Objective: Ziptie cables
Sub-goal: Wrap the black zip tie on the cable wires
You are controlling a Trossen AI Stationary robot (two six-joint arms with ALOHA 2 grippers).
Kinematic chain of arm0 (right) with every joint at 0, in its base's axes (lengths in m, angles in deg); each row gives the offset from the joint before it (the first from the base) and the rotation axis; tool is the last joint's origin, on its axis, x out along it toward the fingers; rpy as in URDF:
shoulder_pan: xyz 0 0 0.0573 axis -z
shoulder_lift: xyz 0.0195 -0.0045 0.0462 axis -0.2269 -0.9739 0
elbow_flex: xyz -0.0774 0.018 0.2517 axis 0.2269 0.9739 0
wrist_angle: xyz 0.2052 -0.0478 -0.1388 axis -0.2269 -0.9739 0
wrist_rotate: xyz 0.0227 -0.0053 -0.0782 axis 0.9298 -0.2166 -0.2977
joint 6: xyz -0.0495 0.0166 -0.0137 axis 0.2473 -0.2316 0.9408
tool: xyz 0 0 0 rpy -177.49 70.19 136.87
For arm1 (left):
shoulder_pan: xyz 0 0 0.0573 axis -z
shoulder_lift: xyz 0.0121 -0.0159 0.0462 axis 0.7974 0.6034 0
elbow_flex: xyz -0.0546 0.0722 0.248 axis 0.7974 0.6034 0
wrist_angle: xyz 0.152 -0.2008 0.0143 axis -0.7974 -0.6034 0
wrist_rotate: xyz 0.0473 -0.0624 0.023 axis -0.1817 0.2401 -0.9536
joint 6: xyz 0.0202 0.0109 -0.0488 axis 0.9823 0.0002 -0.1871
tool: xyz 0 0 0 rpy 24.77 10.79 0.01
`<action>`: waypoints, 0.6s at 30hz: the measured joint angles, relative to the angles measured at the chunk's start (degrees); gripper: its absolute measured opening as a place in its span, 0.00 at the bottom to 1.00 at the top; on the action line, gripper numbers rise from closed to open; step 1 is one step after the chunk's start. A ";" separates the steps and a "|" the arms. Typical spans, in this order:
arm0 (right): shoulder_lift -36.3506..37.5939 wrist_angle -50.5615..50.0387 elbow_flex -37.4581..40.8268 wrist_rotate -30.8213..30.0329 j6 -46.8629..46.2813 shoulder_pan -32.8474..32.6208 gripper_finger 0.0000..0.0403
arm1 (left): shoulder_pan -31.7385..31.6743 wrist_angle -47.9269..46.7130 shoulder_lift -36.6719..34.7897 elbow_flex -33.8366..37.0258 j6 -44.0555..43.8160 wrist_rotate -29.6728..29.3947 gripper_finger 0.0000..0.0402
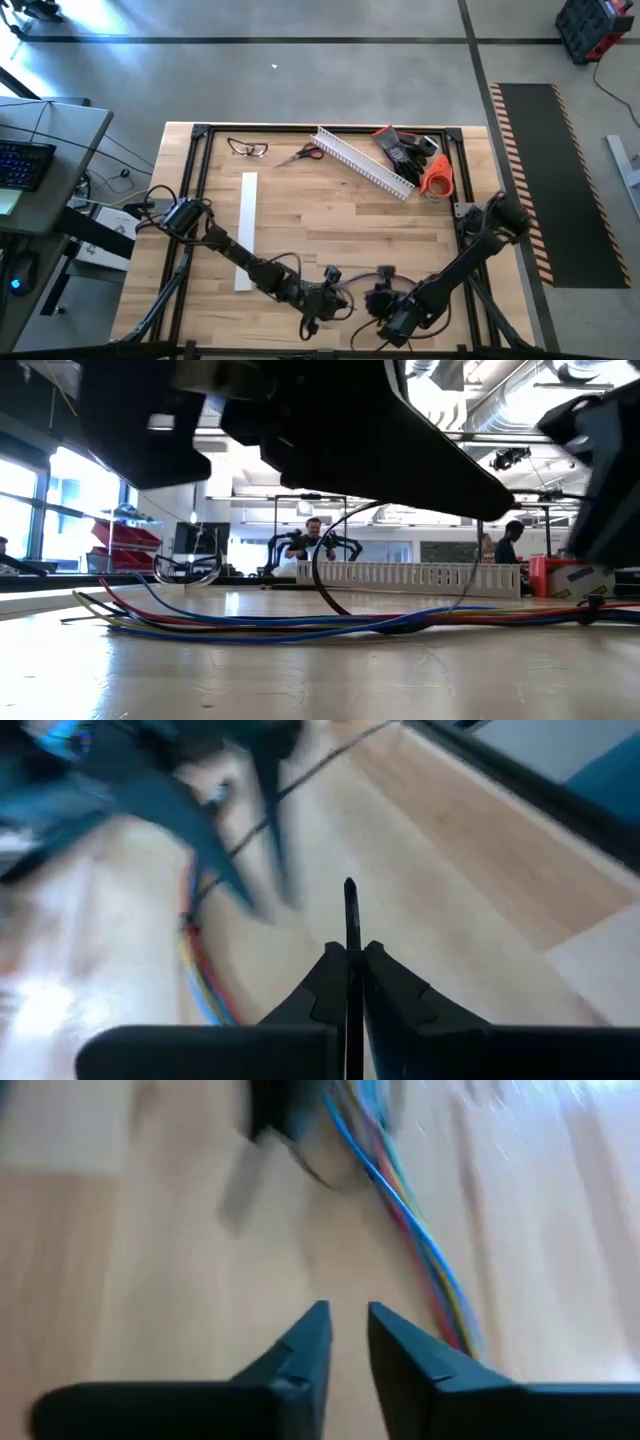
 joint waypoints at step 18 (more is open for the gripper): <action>2.02 9.90 6.35 -15.59 -11.55 -5.93 0.44 | -11.22 0.37 0.26 -0.02 4.49 22.91 0.00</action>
